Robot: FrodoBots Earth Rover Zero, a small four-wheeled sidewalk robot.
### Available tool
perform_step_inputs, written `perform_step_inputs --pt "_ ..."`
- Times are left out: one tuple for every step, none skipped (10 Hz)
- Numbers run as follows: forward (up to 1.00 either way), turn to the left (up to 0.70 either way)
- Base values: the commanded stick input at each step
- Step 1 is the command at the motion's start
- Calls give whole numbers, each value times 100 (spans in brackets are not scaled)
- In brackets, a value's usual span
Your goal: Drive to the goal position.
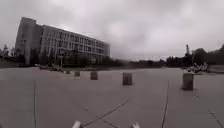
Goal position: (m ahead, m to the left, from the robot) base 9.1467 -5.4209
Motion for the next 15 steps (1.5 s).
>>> perform_step_inputs --pt "70 0" --pt "70 0" --pt "70 0" --pt "70 0" --pt "70 0" --pt "70 0" --pt "70 0" --pt "70 0" --pt "70 0" --pt "70 0" --pt "70 0" --pt "70 0" --pt "70 0" --pt "70 0" --pt "70 0"
